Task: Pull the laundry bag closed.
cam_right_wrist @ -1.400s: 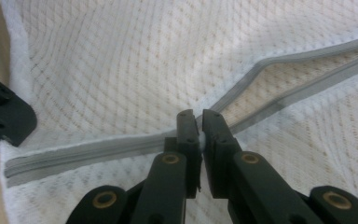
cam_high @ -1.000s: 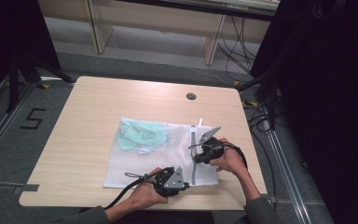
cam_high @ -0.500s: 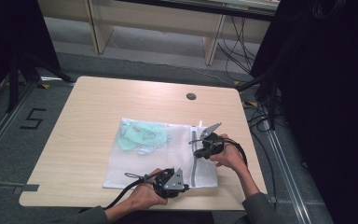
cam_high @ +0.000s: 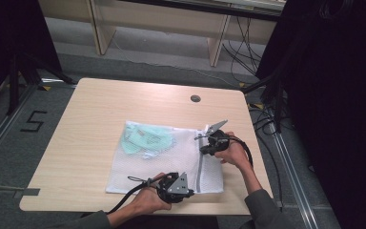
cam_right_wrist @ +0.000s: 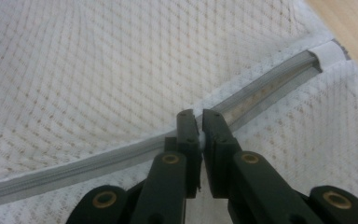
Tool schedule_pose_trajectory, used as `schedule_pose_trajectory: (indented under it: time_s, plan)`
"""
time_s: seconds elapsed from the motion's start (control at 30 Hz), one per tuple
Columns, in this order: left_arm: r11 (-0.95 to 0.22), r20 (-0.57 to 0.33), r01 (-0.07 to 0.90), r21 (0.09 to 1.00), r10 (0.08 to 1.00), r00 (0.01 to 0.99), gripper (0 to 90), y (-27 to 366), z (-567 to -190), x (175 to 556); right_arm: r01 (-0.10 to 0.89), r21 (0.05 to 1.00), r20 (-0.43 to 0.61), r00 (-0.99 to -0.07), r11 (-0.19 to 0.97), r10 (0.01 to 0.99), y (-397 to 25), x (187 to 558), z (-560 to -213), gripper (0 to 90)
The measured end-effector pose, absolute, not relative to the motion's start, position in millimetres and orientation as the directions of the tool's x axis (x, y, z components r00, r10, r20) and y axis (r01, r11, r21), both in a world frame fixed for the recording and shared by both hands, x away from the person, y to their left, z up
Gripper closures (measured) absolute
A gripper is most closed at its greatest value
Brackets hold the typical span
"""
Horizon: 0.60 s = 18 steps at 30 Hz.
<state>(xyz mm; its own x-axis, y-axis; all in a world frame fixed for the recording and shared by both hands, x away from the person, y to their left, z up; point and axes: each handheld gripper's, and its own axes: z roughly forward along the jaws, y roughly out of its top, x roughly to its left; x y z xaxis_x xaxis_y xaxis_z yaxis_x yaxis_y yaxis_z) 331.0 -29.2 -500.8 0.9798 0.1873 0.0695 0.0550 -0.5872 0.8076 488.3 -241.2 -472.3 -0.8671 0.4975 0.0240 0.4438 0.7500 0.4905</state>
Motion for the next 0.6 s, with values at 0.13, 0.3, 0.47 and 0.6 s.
schedule_pose_trajectory:
  time_s: [0.13,0.3,0.47,0.6]
  plan:
    - [-0.588,0.067,0.057,0.807,0.187,0.980,89.3,-29.3,-500.3,331.1,0.436,0.493,0.000,-0.866,0.753,0.501,-241.0,494.9,-474.0,86.7]
    - [-0.594,0.071,0.050,0.803,0.179,0.981,89.3,-28.6,-498.7,330.6,0.449,0.485,-0.008,-0.856,0.751,0.517,-239.7,500.9,-477.9,86.7]
    - [-0.590,0.072,0.049,0.806,0.180,0.981,89.3,-29.3,-499.2,329.4,0.454,0.500,-0.009,-0.848,0.737,0.529,-243.1,505.1,-477.1,86.7]
    - [-0.594,0.073,0.043,0.803,0.171,0.983,89.3,-30.7,-500.1,327.7,0.459,0.493,-0.025,-0.842,0.739,0.539,-243.8,509.3,-476.6,86.7]
